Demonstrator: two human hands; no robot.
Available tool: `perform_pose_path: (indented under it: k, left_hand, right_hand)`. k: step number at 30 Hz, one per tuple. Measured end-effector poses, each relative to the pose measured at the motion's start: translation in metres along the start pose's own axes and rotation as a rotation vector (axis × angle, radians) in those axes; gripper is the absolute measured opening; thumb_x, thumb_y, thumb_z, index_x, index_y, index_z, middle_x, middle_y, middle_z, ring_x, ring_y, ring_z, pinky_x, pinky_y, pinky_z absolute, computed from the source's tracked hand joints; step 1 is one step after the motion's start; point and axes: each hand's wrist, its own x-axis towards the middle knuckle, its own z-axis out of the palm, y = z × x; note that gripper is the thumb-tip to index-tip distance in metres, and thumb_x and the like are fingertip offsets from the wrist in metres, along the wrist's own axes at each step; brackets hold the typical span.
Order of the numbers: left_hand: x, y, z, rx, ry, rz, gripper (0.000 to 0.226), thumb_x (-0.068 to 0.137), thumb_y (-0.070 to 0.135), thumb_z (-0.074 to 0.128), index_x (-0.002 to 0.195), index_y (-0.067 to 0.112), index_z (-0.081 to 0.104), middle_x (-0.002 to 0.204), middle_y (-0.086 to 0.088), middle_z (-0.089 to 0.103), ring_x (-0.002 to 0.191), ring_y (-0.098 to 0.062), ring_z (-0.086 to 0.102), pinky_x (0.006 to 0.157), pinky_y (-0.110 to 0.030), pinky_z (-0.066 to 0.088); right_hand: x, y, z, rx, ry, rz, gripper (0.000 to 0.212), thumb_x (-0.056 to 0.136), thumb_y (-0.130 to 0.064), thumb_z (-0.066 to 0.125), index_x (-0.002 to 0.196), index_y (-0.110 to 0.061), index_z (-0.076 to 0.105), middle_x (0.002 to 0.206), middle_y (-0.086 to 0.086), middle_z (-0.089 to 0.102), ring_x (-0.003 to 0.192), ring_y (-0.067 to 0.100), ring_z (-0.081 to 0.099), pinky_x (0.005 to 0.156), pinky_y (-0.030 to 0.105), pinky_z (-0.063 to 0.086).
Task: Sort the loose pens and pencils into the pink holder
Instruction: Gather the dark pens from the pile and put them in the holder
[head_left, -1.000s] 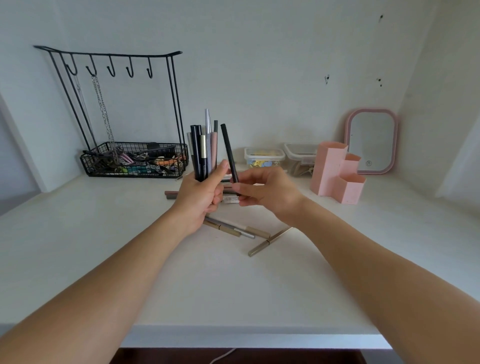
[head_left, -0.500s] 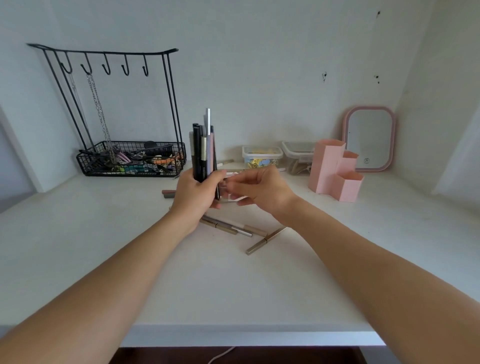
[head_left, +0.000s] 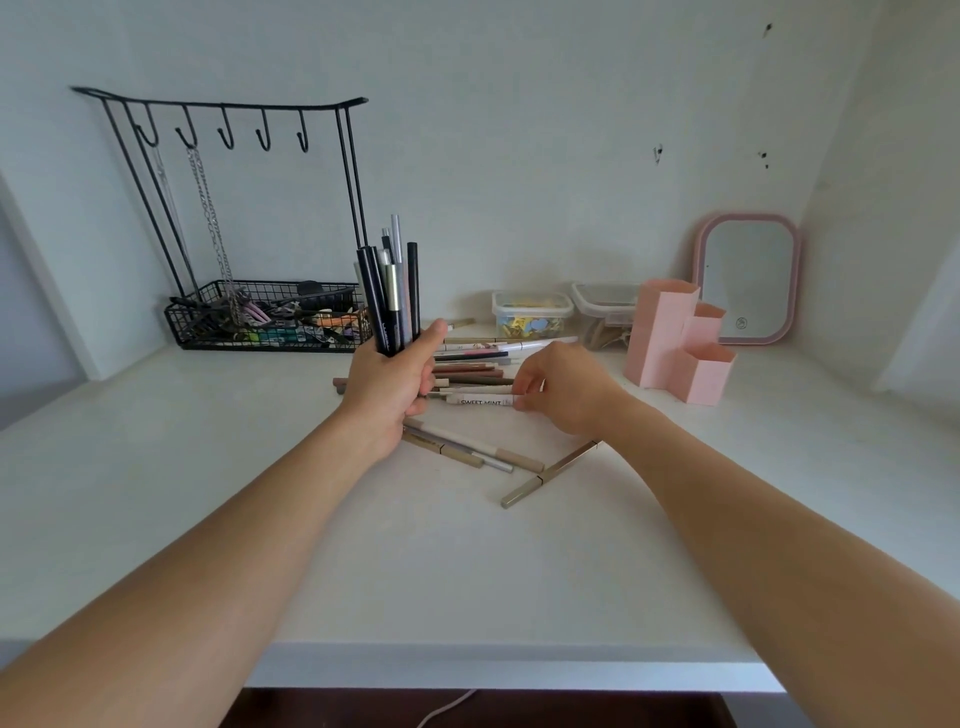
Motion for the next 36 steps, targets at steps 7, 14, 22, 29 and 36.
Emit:
perform_pose_path:
  k: [7,14,22,29,36]
  left_hand:
    - [-0.002,0.002,0.002,0.003,-0.022,-0.025,0.033,0.082,0.046,0.079,0.086,0.021,0.057,0.054,0.006,0.044,0.046,-0.008,0.038,0.036,-0.019,0.024]
    - [-0.004,0.001,0.008,-0.045,-0.079,-0.058,0.034,0.081,0.049,0.078,0.084,0.018,0.064,0.055,0.004,0.051,0.047,-0.009,0.046,0.038,-0.020,0.025]
    - [-0.005,-0.008,0.008,0.060,-0.138,0.059,0.025,0.069,0.031,0.091,0.058,0.024,0.069,0.056,0.002,0.058,0.048,-0.009,0.047,0.039,-0.018,0.032]
    - [-0.003,-0.001,0.010,-0.004,0.004,0.022,0.011,0.086,0.022,0.076,0.088,0.015,0.068,0.066,0.000,0.064,0.057,-0.013,0.057,0.038,-0.020,0.037]
    - [0.001,0.000,0.002,-0.030,0.023,-0.027,0.010,0.089,0.019,0.074,0.085,0.015,0.065,0.060,0.004,0.065,0.054,-0.008,0.065,0.039,-0.019,0.041]
  right_hand:
    - [-0.001,-0.009,-0.010,0.679,-0.013,0.135,0.011,0.095,-0.012,0.063,0.092,-0.004,0.069,0.074,0.004,0.061,0.068,0.015,0.059,0.070,0.026,0.058]
    - [-0.014,-0.036,0.003,1.162,-0.170,0.005,0.014,0.097,-0.007,0.059,0.106,0.004,0.063,0.085,0.011,0.062,0.072,0.015,0.065,0.074,0.025,0.059]
    - [-0.016,-0.045,0.015,0.902,0.027,-0.167,0.008,0.089,0.009,0.064,0.096,0.010,0.067,0.082,0.022,0.068,0.066,0.024,0.063,0.065,0.030,0.060]
    - [-0.001,-0.022,0.010,0.743,0.120,0.012,0.015,0.089,-0.019,0.073,0.102,-0.013,0.074,0.088,-0.003,0.071,0.080,0.013,0.066,0.069,0.026,0.056]
    - [0.006,-0.001,0.019,0.050,0.044,-0.019,0.026,0.089,-0.026,0.070,0.114,-0.022,0.073,0.113,-0.004,0.071,0.091,0.009,0.057,0.084,0.021,0.042]
